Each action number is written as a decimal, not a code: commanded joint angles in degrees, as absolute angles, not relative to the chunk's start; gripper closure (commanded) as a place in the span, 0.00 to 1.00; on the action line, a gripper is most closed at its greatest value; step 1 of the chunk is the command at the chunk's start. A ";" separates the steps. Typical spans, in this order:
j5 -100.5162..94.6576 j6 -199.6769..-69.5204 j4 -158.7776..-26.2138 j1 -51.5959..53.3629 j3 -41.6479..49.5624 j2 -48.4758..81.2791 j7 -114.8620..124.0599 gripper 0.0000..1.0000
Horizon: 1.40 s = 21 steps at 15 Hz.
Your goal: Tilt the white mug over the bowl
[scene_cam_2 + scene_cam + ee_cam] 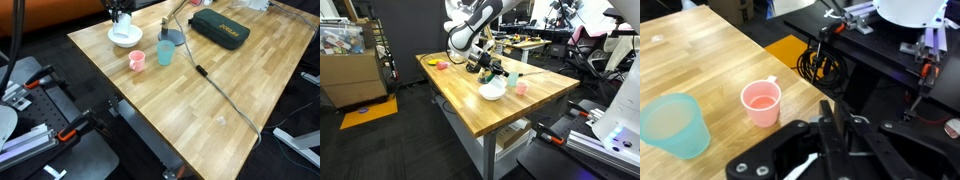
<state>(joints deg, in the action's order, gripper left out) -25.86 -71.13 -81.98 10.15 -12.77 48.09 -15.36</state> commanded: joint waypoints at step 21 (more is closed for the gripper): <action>5.04 -124.87 -143.95 2.92 -3.95 5.30 -3.13 0.98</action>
